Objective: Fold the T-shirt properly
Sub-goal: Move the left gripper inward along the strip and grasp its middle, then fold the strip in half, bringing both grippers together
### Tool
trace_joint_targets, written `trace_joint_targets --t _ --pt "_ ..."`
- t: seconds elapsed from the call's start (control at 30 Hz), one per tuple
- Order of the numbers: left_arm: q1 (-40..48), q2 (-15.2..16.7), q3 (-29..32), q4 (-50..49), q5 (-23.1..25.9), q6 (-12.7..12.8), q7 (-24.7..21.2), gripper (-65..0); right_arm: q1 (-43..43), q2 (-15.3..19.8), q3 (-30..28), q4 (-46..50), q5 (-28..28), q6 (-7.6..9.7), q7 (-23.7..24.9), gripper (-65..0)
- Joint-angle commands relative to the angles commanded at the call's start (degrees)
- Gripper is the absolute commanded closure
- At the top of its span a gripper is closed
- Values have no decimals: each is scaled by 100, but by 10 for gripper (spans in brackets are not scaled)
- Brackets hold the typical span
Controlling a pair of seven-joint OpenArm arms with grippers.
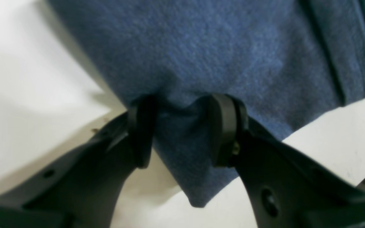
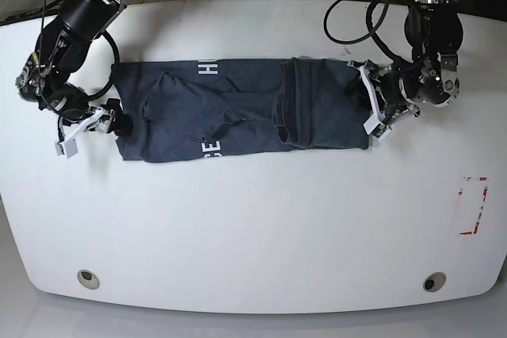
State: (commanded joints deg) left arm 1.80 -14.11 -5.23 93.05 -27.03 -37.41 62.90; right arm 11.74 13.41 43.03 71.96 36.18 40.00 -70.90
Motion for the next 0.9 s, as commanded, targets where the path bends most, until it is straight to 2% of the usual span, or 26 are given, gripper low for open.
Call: trace_joint_targets --t 0.07,0.33,0.4,0.47,0.5,0.57,0.63,0.67,0.83,0.9 --pt "9 0 0 18 0 0 0 -249 -35 -18 -9 -18 0 0 18 -528" --pt "-18 0 -9 -18 0 26 0 -249 -492 -598 -589 580 0 0 26 -523" --pt "-18 9 -9 -26 0 35 -9 -249 -554 -712 -703 695 -18 0 35 -506" --pt "-18 18 -9 -26 0 44 -9 -249 -563 -765 -756 730 -62 0 53 -439" --pt "-18 26 -9 -26 0 44 -9 -249 -563 -774 -756 730 -62 0 97 -377" --pt "-26 114 0 -26 0 44 -9 -249 -563 -774 -774 730 -62 0 264 -178" --pt "-26 255 0 -35 9 44 -9 -249 -554 -738 -782 730 -62 0 325 -33" --pt "-35 325 0 -62 26 44 -9 -249 -545 -721 -782 738 -62 0 343 0" --pt "-360 800 0 -571 563 44 -9 -249 -484 -448 -782 1371 -44 0 299 0" --pt "-484 1011 9 -870 800 44 -26 -249 -484 -352 -774 1679 -53 0 132 0"
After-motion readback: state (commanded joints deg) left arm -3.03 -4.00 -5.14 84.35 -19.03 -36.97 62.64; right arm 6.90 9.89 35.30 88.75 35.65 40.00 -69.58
